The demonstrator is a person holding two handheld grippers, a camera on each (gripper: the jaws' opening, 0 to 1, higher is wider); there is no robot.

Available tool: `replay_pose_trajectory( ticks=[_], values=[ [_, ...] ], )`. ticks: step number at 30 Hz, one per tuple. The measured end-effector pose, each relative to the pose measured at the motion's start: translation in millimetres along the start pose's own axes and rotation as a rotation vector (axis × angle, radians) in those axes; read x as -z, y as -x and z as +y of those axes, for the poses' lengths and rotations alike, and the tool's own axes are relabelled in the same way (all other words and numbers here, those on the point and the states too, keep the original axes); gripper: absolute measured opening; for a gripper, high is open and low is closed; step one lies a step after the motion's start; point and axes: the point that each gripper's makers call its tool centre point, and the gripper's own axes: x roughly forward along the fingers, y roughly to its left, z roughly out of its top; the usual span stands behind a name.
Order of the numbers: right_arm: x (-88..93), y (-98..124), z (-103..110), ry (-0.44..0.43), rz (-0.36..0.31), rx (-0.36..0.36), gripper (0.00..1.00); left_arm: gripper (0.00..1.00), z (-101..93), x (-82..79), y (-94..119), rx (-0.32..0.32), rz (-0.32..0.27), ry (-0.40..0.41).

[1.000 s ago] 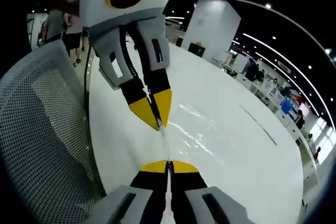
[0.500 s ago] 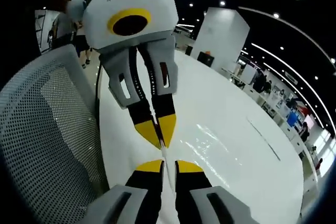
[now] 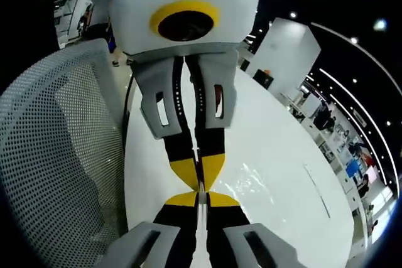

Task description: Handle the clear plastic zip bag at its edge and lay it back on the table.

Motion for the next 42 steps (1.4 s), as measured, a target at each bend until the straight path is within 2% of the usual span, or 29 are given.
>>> replay_pose_trajectory(
  ticks=[5,42],
  values=[
    [-1.1,-2.9,-1.3,0.010,0.001,-0.002,0.00,0.00,1.7,2.1,1.2,-0.010,0.000,0.029],
    [11.4,4.0,-12.1,0.003,0.019,0.021,0.00,0.00,9.3,9.2,9.4,-0.057,-0.003,0.076]
  ],
)
